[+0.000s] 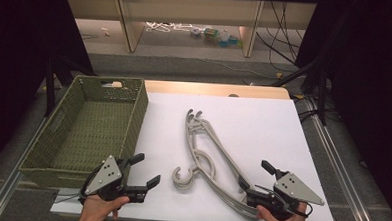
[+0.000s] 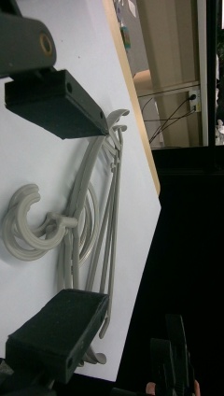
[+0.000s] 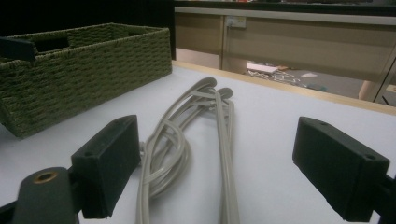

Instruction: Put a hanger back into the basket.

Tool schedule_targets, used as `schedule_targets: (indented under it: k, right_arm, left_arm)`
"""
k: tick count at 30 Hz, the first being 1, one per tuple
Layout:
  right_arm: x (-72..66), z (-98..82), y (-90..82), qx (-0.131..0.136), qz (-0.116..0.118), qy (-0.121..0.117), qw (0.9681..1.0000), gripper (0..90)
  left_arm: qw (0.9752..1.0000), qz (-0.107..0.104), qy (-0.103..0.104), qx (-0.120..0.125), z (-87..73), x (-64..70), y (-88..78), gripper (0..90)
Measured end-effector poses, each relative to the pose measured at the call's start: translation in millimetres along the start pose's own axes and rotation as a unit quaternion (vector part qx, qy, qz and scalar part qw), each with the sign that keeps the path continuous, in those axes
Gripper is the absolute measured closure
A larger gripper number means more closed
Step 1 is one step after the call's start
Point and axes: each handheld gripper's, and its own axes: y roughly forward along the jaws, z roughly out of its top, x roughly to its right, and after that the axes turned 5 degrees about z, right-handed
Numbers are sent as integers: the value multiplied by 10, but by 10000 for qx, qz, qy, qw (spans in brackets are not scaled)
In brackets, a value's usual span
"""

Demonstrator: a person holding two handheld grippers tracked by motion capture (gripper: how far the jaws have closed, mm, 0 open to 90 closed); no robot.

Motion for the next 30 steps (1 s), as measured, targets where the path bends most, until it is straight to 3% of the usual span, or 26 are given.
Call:
schedule_targets:
  k: [6, 8, 12, 22, 25, 27, 28, 30]
  right_arm:
    - [-8, 6, -1, -119, 82, -2, 9999, 165]
    - [-24, 10, 2, -168, 55, -42, 9998, 166]
    - [-40, 16, 12, -225, 153, -52, 9996, 167]
    - [-53, 117, 78, -412, 228, -70, 9989, 179]
    - [-60, 209, 186, -890, 459, -110, 9949, 217]
    - [-60, 224, 230, -1001, 556, -170, 9933, 229]
    - [-84, 247, 313, -1374, 727, -244, 9875, 258]
    - [-116, 244, 410, -1720, 966, -362, 9797, 309]
  left_arm:
    - [10000, -12, -94, -14, 2, 15, -6, 159]
    - [10000, -20, 14, 7, 9, 5, -7, 159]
    - [9999, -42, -83, 76, 4, 9, 0, 159]
    - [10000, 4, -13, 31, 12, 1, -12, 159]
    - [9999, -38, -8, 110, 5, -5, 0, 159]
    - [9999, -27, 15, 122, 4, -9, 0, 160]
    - [9999, -13, 30, 135, 2, -10, 2, 160]
    - [9999, 48, 58, 85, 5, -13, -8, 160]
